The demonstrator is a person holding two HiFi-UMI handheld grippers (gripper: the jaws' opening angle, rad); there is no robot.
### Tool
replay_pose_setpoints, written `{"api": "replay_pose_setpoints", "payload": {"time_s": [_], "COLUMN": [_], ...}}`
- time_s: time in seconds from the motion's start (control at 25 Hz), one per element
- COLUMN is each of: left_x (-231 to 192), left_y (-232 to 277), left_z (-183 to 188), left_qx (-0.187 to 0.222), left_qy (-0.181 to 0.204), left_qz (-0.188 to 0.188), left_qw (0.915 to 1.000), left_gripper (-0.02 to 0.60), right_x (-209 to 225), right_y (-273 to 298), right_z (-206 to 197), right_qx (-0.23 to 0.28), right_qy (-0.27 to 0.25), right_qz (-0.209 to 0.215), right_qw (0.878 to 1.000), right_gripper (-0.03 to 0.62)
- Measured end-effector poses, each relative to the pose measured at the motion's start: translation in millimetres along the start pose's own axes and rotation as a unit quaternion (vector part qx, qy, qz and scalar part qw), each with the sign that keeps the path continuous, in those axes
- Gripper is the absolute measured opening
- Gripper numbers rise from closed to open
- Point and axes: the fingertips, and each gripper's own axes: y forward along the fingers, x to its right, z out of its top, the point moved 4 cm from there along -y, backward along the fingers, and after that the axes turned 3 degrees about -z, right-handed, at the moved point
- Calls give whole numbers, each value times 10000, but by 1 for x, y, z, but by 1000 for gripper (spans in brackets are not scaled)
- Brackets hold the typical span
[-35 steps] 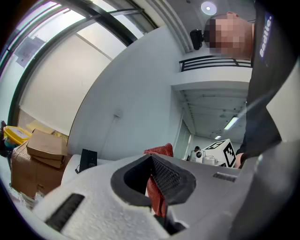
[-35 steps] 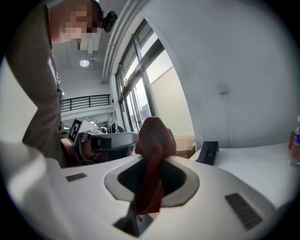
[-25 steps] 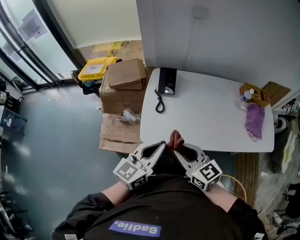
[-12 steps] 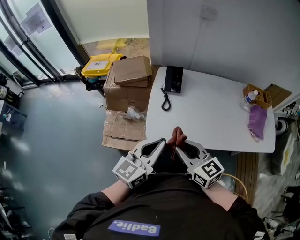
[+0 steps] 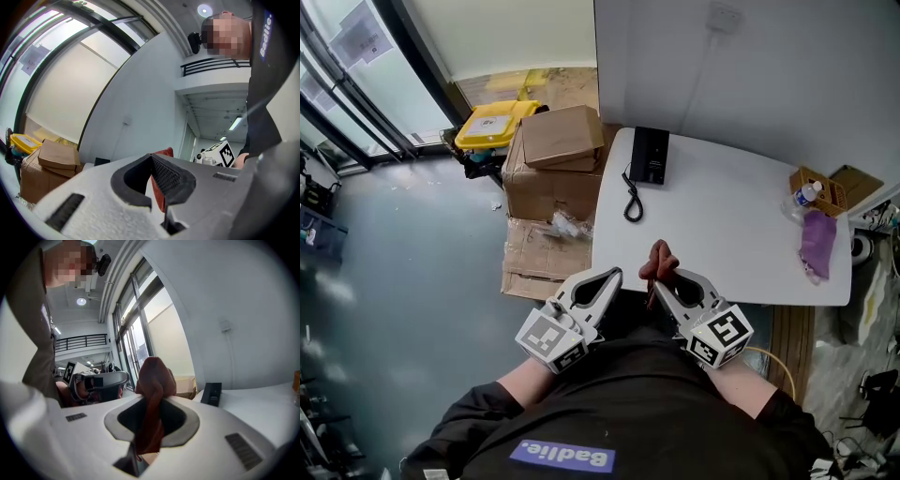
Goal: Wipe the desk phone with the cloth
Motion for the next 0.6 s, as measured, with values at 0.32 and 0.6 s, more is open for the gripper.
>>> {"api": "replay_pose_setpoints", "payload": {"time_s": [0.32,0.6], "left_x": [-64,-119], "left_y": [67,132], "left_z": [22,17], "left_qx": [-118,-321], "left_qy": [51,12], "left_qz": [435,789], "left_qw": [9990,9964], "left_gripper": [14,14], "right_x": [83,167], "right_y": [59,122], "right_z": [27,33], "right_qx": [-137,-375], "right_qy": [3,-2], "right_qz": [286,598], "right_qw": [9995,9975], "right_gripper": [83,83]}}
